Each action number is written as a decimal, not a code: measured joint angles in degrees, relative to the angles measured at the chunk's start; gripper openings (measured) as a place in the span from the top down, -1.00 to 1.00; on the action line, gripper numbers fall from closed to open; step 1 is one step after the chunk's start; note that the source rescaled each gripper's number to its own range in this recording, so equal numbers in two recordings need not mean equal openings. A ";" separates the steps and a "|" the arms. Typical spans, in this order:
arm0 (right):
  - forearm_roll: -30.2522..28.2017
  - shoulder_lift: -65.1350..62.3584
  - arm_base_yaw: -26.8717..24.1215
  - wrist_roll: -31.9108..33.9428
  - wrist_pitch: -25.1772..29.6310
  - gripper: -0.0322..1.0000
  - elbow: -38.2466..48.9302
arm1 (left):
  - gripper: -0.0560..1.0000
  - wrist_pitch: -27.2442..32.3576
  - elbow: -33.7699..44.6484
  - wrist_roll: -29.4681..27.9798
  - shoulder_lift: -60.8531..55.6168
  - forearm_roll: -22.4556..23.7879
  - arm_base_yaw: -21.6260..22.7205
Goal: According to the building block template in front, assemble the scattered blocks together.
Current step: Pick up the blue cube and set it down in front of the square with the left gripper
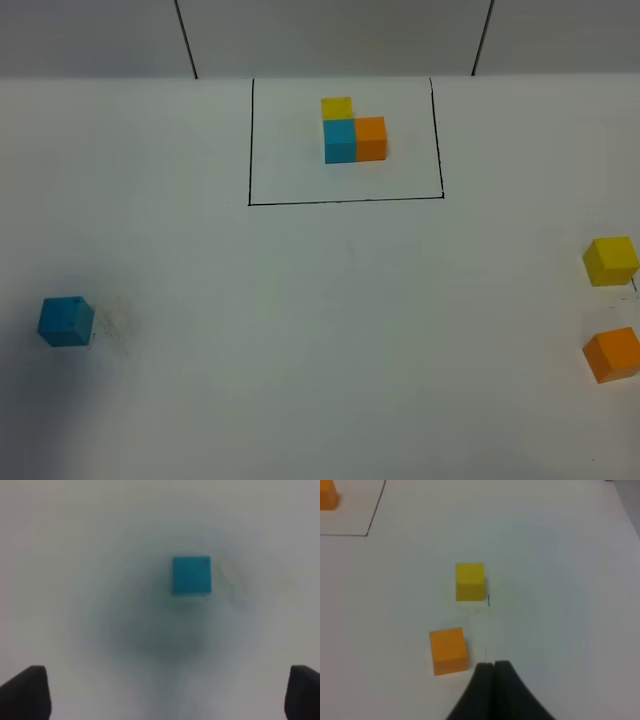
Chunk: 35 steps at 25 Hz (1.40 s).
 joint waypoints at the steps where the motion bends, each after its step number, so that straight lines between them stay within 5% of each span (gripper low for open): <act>1: 0.00 0.00 0.00 0.00 0.00 0.94 0.00 | -0.99 -0.37 0.00 0.00 2.23 0.00 0.00; 17: 0.00 0.00 0.00 0.00 0.00 0.94 0.00 | -0.92 -14.11 0.00 4.79 27.04 -7.96 0.00; 35: 0.00 0.00 0.00 0.02 0.00 0.94 0.00 | -0.85 -21.29 -0.04 5.16 41.77 -8.40 0.00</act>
